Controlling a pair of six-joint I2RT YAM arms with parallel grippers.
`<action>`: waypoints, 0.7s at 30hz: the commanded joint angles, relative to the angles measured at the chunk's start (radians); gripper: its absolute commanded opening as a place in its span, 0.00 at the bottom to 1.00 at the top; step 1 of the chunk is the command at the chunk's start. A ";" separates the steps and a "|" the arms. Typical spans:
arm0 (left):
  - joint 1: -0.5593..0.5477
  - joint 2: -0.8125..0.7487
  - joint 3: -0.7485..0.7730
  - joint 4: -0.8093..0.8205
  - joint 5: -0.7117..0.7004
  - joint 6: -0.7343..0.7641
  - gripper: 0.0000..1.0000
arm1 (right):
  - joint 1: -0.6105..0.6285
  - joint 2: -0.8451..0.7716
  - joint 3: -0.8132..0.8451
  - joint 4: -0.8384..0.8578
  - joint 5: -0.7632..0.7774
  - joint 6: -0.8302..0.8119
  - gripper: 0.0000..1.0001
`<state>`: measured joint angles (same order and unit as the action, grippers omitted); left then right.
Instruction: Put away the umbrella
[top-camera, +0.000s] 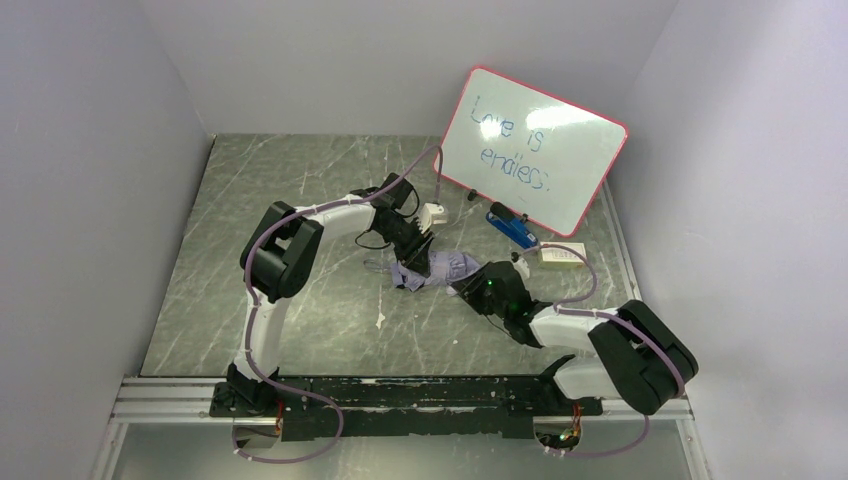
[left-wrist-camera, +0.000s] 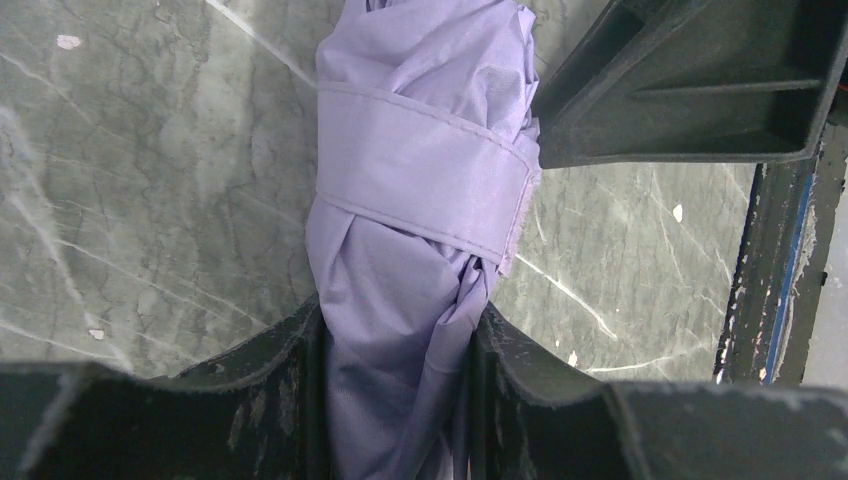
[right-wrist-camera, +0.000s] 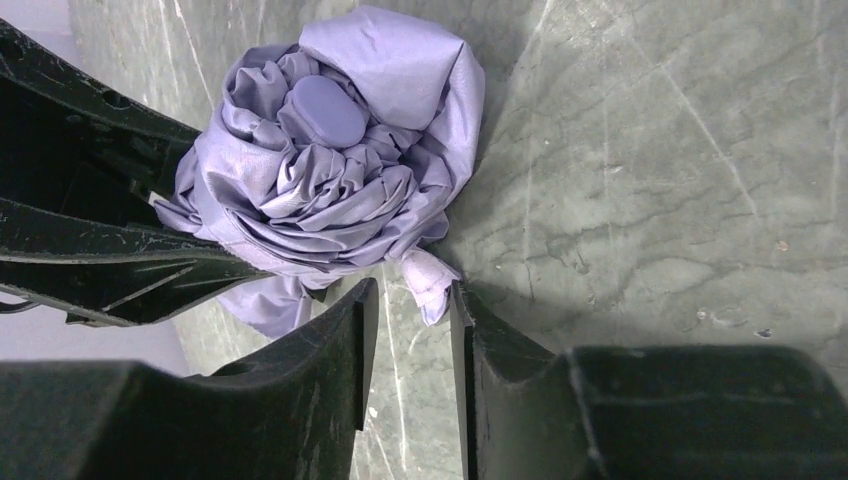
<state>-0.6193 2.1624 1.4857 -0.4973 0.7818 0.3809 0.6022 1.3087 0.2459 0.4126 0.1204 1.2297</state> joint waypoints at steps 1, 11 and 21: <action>-0.029 0.146 -0.074 -0.040 -0.300 0.024 0.05 | -0.012 0.004 -0.022 -0.119 0.067 -0.055 0.36; -0.030 0.149 -0.070 -0.044 -0.303 0.024 0.05 | -0.016 0.047 -0.002 -0.091 0.081 -0.114 0.36; -0.030 0.152 -0.066 -0.046 -0.303 0.026 0.05 | -0.042 0.117 0.013 -0.005 0.017 -0.192 0.37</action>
<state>-0.6193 2.1635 1.4887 -0.4992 0.7818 0.3809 0.5774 1.3792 0.2752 0.4816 0.1452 1.1145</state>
